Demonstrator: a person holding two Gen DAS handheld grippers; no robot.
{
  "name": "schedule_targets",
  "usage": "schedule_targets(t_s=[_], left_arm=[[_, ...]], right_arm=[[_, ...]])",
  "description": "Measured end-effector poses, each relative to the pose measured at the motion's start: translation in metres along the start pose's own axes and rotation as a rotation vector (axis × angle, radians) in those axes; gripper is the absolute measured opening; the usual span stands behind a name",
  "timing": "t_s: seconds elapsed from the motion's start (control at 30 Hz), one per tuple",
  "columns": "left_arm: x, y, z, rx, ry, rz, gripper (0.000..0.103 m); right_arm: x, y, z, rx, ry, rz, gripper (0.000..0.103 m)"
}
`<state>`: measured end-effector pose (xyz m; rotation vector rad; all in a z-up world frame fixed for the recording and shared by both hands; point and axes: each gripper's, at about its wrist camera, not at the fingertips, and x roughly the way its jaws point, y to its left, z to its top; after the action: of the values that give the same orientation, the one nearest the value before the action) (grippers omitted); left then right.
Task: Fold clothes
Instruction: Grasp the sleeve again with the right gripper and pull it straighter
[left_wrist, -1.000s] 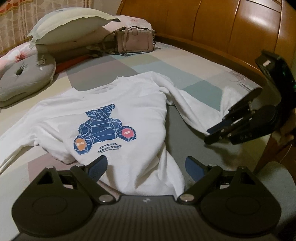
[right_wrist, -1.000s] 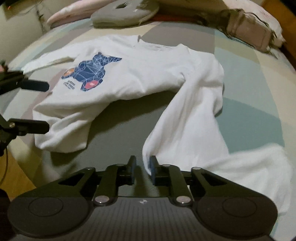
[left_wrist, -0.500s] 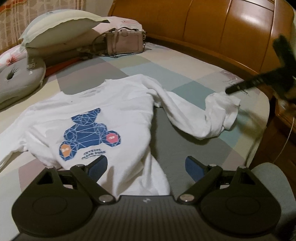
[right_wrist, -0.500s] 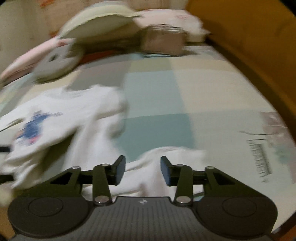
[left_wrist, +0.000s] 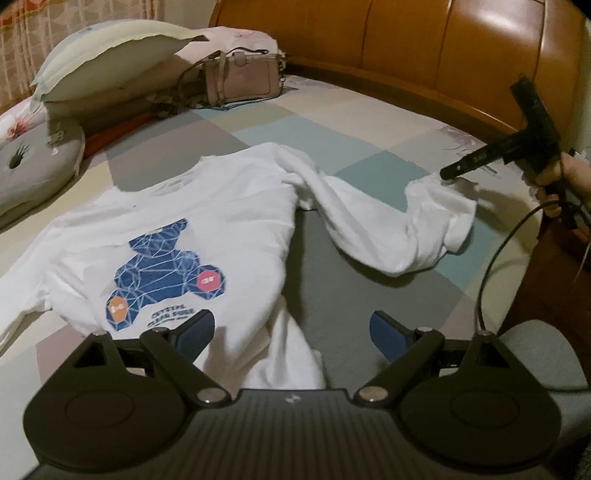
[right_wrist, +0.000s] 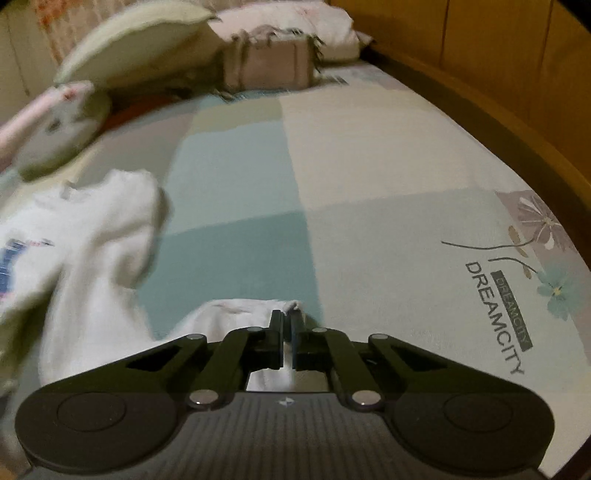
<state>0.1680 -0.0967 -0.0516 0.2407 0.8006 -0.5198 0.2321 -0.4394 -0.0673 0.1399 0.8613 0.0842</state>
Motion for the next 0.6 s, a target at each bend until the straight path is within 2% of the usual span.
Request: schedule_targets(t_s=[0.1,0.33,0.43,0.6], left_arm=[[-0.004,-0.002,-0.001,0.003,-0.006,-0.003,0.091],[-0.014,-0.008,-0.004,0.009,-0.020,-0.009,0.091],[-0.018,-0.010,-0.005,0.011,-0.026,-0.012,0.091],[-0.024,-0.014,-0.008,0.015,-0.036,-0.016,0.091]], right_arm=[[-0.032,0.016,-0.009,-0.018,-0.014,0.103,0.005],[-0.067,0.076,-0.053,-0.164,0.107,0.238,0.004],[-0.070,0.098,-0.065,-0.262,0.122,0.191,0.005],[-0.060,0.069,-0.043,-0.166,0.063,0.097,0.020]])
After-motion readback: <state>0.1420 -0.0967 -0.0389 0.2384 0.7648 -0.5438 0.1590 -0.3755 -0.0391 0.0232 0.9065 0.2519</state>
